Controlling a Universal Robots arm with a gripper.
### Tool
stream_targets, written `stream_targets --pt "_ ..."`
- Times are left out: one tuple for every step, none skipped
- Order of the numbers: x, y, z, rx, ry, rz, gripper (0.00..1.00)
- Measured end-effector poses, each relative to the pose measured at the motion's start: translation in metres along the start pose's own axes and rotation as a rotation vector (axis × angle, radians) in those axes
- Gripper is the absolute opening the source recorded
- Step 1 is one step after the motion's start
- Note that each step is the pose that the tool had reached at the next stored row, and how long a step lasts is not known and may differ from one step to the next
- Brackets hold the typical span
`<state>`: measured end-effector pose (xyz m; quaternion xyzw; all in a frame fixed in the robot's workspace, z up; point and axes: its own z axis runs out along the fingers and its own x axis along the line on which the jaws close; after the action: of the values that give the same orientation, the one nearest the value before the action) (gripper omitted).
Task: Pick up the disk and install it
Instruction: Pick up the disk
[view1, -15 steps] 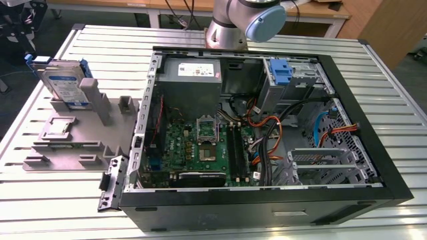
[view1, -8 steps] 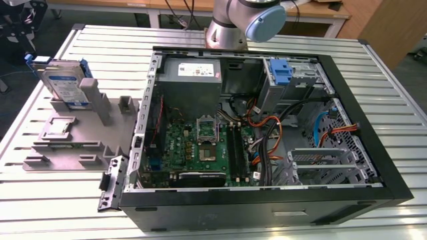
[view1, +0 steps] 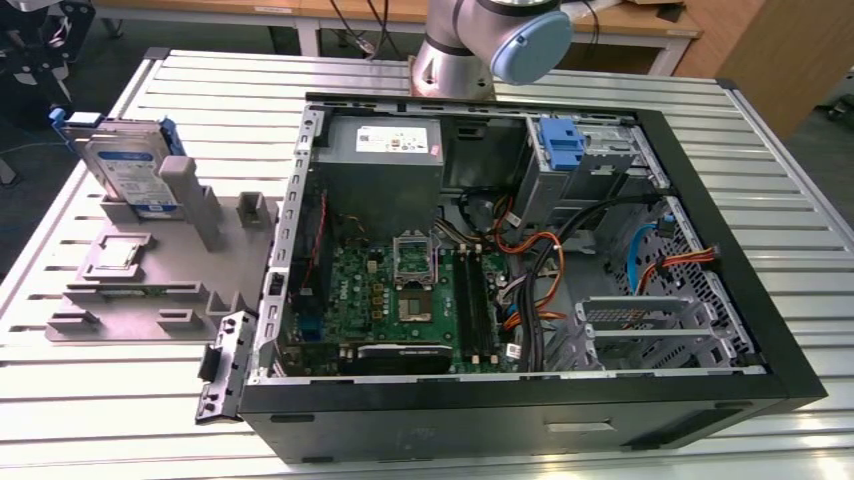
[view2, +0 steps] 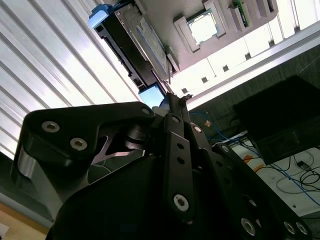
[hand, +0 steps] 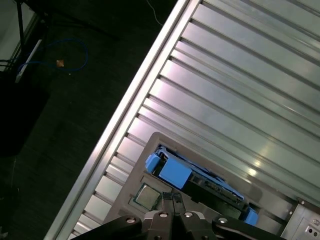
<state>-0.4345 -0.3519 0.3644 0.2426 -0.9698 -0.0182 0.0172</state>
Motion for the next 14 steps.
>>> stream_targets --pt "0.0000 0.0000 0.0000 0.0000 0.0000 0.000 0.10" --pt "0.0000 0.0000 0.0000 0.0000 0.0000 0.000 0.10" --pt "0.0000 0.0000 0.0000 0.0000 0.0000 0.000 0.10" --pt "0.0000 0.0000 0.0000 0.0000 -0.0001 0.000 0.10" --pt "0.0000 0.0000 0.0000 0.0000 0.0000 -0.001 0.10" --pt "0.0000 0.0000 0.0000 0.0000 0.0001 -0.003 0.10" --pt "0.0000 0.0000 0.0000 0.0001 0.0001 -0.005 0.10" --pt "0.0000 0.0000 0.0000 0.0002 0.0003 -0.007 0.10" --pt "0.0000 0.0000 0.0000 0.0003 0.0004 -0.010 0.10" --pt "0.0000 0.0000 0.0000 0.0003 0.0005 -0.013 0.10" --pt "0.0000 0.0000 0.0000 0.0004 0.0007 -0.017 0.10" --pt "0.0000 0.0000 0.0000 0.0005 0.0009 -0.022 0.10" --pt "0.0000 0.0000 0.0000 0.0007 0.0012 -0.029 0.10" --pt "0.0000 0.0000 0.0000 0.0009 0.0016 -0.038 0.10"
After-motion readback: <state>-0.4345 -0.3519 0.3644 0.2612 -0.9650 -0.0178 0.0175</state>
